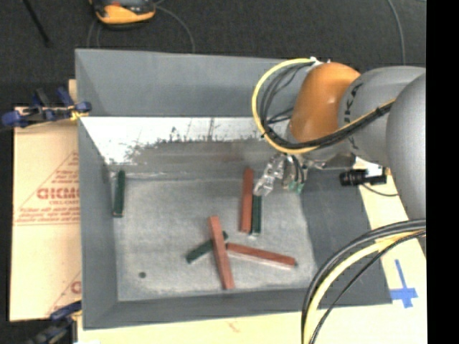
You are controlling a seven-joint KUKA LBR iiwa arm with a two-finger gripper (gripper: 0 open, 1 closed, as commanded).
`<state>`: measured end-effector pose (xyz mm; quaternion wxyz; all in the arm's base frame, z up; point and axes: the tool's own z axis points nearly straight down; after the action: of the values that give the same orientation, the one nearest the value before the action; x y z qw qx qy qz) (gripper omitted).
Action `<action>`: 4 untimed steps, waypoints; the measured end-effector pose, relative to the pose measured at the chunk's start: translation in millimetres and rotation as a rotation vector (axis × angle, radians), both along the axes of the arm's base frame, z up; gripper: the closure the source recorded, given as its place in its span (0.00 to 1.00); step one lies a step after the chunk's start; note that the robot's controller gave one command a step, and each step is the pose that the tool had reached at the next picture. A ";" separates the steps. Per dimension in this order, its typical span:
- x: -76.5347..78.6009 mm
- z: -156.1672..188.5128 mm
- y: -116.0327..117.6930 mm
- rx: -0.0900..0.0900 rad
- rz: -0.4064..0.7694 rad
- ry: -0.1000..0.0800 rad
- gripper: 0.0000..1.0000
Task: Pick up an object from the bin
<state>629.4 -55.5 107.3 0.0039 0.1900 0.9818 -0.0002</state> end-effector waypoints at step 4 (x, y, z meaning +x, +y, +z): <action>-5.9 -10.9 10.7 0.002 0.455 -0.008 0.00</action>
Offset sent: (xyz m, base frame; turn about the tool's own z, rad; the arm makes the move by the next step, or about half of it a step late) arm 0.0000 0.0000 0.0000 0.0000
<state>623.5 -44.8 96.4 0.0077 -0.0362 0.9993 0.0024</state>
